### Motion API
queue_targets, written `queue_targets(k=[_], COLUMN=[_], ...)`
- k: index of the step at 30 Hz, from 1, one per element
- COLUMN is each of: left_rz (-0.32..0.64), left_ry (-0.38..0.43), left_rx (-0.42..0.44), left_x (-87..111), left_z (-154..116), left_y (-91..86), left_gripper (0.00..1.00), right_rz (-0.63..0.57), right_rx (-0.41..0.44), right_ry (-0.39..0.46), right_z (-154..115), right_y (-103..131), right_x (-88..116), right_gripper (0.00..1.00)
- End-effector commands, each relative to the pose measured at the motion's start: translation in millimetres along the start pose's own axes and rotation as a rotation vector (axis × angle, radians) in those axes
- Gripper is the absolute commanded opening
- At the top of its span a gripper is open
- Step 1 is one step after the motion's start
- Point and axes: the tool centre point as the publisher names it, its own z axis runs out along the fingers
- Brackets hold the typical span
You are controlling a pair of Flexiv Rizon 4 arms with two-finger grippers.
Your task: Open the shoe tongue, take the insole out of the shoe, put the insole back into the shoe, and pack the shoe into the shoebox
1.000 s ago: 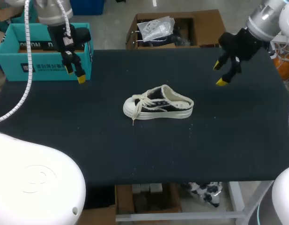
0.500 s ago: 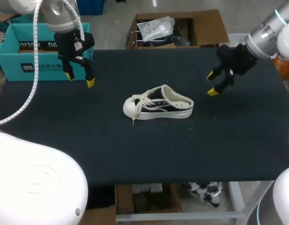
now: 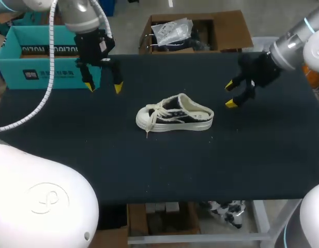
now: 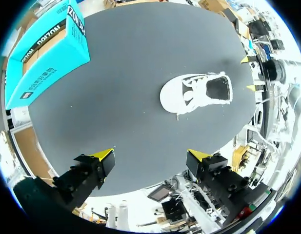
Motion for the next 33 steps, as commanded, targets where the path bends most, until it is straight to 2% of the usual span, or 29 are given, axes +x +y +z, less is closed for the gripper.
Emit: queue_targets(k=[1, 5, 6, 12, 24, 33], left_rz=[-0.274, -0.304, -0.280, -0.273, -0.223, -0.192], left_ry=[-0.062, -0.086, -0.097, -0.104, -0.097, -0.092], left_rx=[-0.013, -0.008, -0.013, -0.029, -0.045, -0.066], left_x=[31.5, 51.7, 55.9, 70.9, 87.4, 95.7], left_z=[9, 16, 18, 27, 34, 40], left_y=[-4.4, -3.8, -4.5, -12.0, -20.3, -26.4], left_gripper=[1.00, 1.00, 1.00, 1.00, 1.00, 1.00], right_rz=[0.004, 0.023, 0.022, 0.011, -0.021, -0.062], right_rx=[-0.088, -0.125, -0.129, -0.157, -0.220, -0.270], right_ry=[-0.029, -0.032, -0.032, -0.028, -0.013, -0.036], right_z=[26, 44, 47, 68, 98, 111], right_y=[-20, -24, -24, -18, -10, -1], right_x=[6, 7, 7, 10, 24, 25], right_gripper=[1.00, 1.00, 1.00, 1.00, 1.00, 1.00])
